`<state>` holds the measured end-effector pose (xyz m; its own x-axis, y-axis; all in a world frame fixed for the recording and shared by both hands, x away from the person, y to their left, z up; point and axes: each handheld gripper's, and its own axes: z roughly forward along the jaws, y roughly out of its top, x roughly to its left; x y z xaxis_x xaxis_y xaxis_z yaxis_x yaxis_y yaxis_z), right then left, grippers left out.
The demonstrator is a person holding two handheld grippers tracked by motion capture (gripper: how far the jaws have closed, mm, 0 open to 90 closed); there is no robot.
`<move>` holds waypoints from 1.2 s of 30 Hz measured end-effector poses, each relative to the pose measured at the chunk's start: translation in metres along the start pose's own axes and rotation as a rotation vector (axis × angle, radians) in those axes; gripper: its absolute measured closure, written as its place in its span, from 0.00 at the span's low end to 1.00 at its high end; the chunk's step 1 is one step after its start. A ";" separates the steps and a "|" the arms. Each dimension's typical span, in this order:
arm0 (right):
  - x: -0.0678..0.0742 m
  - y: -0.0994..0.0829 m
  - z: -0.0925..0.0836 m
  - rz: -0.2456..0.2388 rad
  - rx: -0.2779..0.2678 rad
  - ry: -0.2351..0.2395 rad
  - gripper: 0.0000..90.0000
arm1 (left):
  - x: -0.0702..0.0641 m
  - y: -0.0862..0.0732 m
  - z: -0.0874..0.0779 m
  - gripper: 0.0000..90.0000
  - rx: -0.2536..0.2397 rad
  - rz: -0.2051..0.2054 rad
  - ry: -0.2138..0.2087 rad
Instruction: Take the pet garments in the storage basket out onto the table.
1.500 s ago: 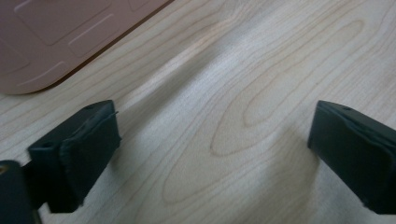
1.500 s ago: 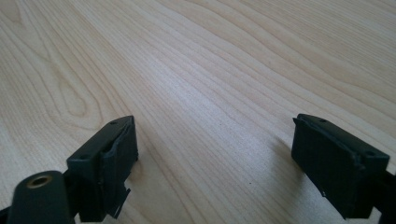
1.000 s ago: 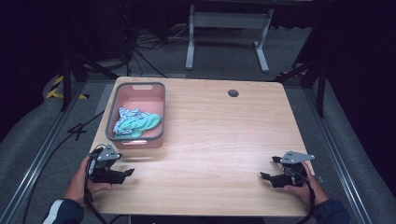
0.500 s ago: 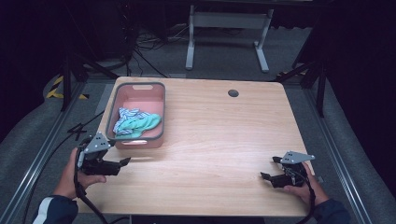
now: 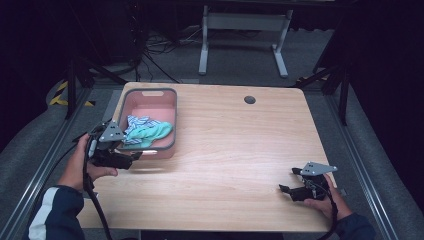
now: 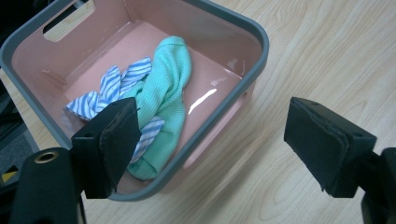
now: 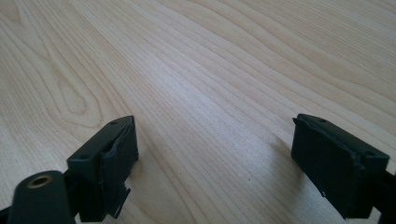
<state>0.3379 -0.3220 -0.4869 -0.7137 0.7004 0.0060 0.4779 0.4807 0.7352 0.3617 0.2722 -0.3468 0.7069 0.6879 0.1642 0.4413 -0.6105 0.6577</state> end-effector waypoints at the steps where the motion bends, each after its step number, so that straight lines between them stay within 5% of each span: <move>1: 0.000 0.000 0.000 0.000 0.000 0.000 0.17 | 0.002 0.003 0.002 0.21 0.007 0.004 0.004; 11: 0.000 0.000 0.000 0.000 0.000 0.000 0.17 | 0.023 0.022 0.029 0.24 0.089 -0.005 0.001; 22: 0.000 0.000 0.000 0.000 0.000 -0.001 0.17 | 0.041 0.045 0.071 0.22 0.236 -0.009 -0.015; 36: 0.000 -0.001 -0.001 0.001 0.001 -0.001 0.17 | 0.055 0.044 0.129 0.22 0.441 -0.020 -0.028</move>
<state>0.3374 -0.3226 -0.4869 -0.7125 0.7017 0.0062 0.4792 0.4801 0.7347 0.4907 0.2325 -0.4037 0.7079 0.6941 0.1309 0.6444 -0.7105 0.2829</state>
